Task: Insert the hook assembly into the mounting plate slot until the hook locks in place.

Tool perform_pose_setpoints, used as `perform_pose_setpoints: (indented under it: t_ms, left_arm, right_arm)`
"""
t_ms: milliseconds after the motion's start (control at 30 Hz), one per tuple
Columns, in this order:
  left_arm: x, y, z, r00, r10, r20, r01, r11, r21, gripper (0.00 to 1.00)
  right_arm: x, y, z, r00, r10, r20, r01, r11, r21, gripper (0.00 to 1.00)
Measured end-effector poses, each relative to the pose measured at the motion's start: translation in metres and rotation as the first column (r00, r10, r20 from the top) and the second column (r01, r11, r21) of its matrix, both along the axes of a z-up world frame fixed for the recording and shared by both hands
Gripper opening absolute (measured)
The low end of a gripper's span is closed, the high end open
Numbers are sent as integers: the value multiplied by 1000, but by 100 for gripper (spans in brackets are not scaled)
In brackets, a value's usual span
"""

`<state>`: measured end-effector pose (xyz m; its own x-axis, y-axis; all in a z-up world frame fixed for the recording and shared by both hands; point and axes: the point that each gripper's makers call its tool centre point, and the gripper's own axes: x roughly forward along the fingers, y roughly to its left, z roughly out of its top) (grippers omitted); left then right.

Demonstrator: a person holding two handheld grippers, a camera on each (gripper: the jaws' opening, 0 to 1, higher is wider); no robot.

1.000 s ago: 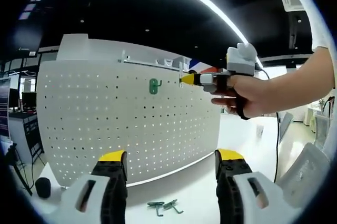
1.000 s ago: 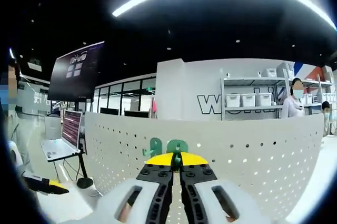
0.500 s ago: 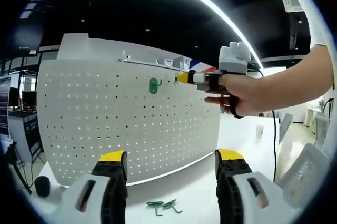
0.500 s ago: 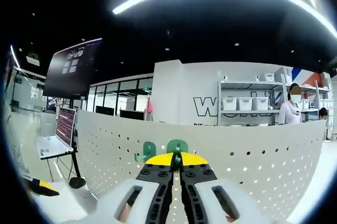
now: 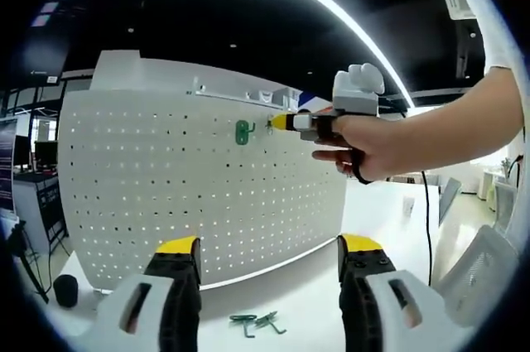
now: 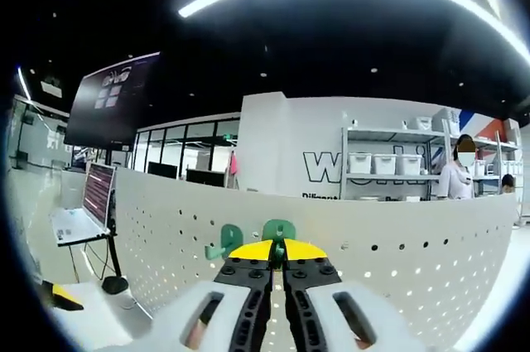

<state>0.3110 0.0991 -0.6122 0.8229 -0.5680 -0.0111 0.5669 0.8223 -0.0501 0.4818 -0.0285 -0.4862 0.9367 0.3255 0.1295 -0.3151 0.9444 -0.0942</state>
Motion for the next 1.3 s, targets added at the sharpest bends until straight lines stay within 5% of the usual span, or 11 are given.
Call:
perform_pose_setpoints:
  t_ms: [1067,1300]
  left_arm:
    - [3,6,-5,1000,14,-17,-14,1000,-13,68]
    - [2,5,-5,1000,7,-20,-7,1000,-16,67]
  right_arm:
    - [12,2,-13,994,-103,-24,102,994,-36,1]
    - [14,1,-13,983,-180,-41,181,983,38,1]
